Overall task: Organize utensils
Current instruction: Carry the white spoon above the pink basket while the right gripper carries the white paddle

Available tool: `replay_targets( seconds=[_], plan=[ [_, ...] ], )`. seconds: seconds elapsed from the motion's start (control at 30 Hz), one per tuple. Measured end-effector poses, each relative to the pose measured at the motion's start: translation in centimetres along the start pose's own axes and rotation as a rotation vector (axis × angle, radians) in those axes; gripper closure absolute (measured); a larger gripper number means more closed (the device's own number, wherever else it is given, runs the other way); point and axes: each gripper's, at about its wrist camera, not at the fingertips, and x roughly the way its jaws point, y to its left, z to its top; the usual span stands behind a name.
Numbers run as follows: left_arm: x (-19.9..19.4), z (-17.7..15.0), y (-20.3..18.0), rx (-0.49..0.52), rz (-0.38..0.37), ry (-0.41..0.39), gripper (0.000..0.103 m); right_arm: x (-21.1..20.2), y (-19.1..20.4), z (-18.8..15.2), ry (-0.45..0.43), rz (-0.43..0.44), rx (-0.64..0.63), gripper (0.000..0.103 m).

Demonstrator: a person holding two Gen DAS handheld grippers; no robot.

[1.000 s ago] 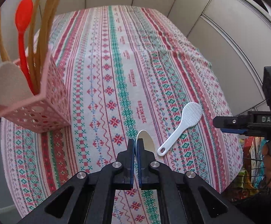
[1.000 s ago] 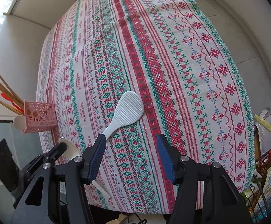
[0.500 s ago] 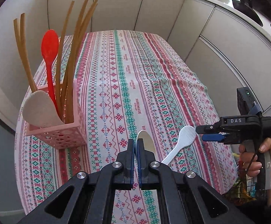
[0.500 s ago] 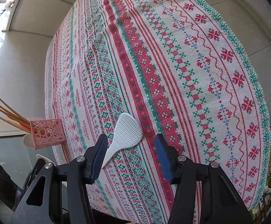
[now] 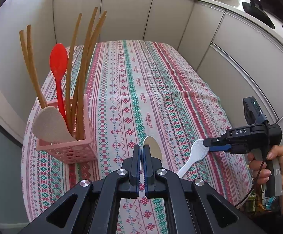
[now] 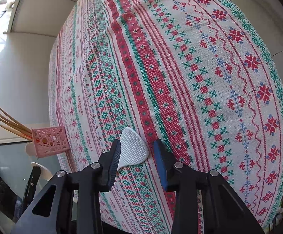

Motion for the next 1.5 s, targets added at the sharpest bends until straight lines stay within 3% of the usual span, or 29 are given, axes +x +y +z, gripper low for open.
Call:
replay_targets(
  seconds=[0.23,0.4,0.63,0.97,1.27,1.5],
  plan=[
    [0.3,0.1,-0.1,-0.002,0.001,0.003,0.101,1.1,0.5,0.9,0.007,0.036,-0.004,0.075],
    [-0.4,0.5,0.1,-0.032,0.001,-0.026,0.101,1.8,0.1,1.1,0.012,0.058,-0.029,0.094],
    [-1.4,1.0,0.4,-0.056,0.013,-0.062,0.101,1.2,-0.3,0.6,0.006,0.079,-0.047,0.099],
    [-5.1,1.7,1.3,-0.081,0.064,-0.190,0.101,-5.2,5.5,-2.8,-0.207,0.006,-0.216,0.101],
    [-10.0,2.5,3.5,-0.142,0.069,-0.330,0.101,-10.8,9.9,-6.5,-0.382,0.045,-0.324,0.101],
    [-13.4,3.2,5.0,-0.147,0.223,-0.501,0.101,-11.4,13.5,-7.9,-0.422,0.072,-0.401,0.101]
  ],
)
